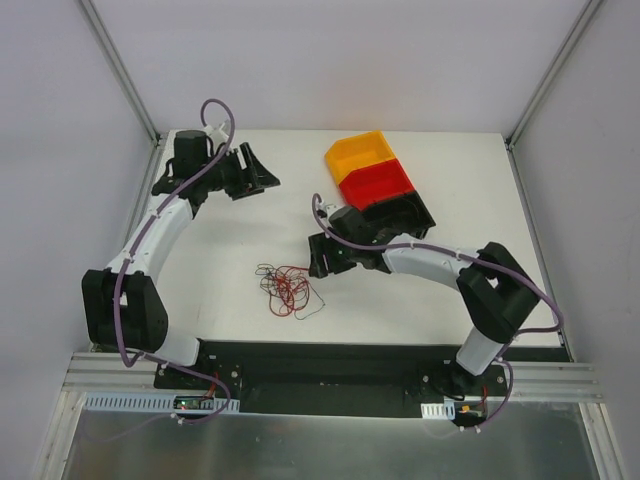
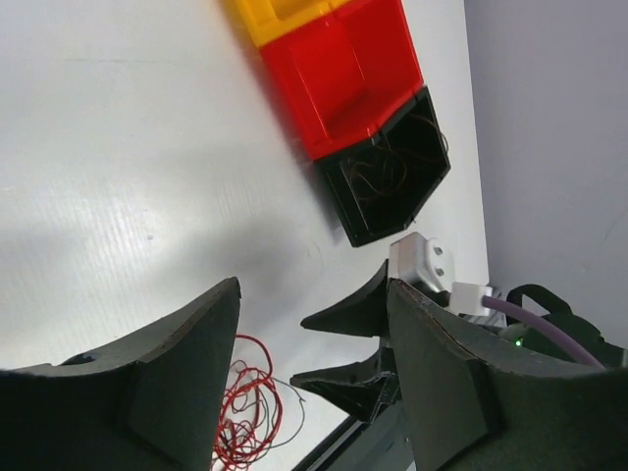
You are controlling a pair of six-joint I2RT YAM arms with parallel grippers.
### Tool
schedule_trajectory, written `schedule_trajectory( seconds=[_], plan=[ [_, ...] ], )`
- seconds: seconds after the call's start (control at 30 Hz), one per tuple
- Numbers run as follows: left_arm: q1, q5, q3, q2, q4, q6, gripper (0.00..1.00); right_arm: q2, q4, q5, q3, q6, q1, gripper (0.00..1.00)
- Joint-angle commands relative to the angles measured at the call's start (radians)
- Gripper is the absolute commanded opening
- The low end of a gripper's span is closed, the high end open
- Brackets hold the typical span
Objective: Untangle the cables
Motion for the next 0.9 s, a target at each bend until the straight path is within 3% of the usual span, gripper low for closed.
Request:
schedule_trajectory(
  seconds=[0.0,0.1,0.23,0.4,0.57,0.7,0.77,0.87],
  plan=[
    [-0.108,-0.048,0.032,-0.008,-0.077,0.075,0.6,-0.098,0.04,-0.041,-0.124,0.067,0.016,0.63],
    [-0.175,-0.149,-0.08,-0.085,-0.071,0.054,0.65,-0.141,0.085,0.058,-0.238,0.208,0.036,0.62],
    [-0.281,-0.263,-0.256,-0.2,-0.022,0.023,0.7,-0.137,0.331,-0.012,-0.374,0.38,0.05,0.61],
    [-0.364,-0.324,-0.401,-0.257,-0.002,0.023,0.71,-0.072,0.418,-0.098,-0.384,0.43,0.061,0.53],
    [-0.439,-0.379,-0.497,-0.257,0.006,0.0,0.74,-0.075,0.428,-0.078,-0.401,0.416,0.101,0.36],
    [-0.479,-0.467,-0.559,-0.264,0.021,0.005,0.79,-0.08,0.418,-0.077,-0.375,0.371,0.136,0.15],
    [-0.478,-0.481,-0.571,-0.232,0.026,0.011,0.75,-0.111,0.402,-0.066,-0.359,0.345,0.147,0.02],
    [-0.478,-0.494,-0.573,-0.159,0.041,0.01,0.66,-0.225,0.33,0.017,-0.351,0.283,0.156,0.01]
  ],
)
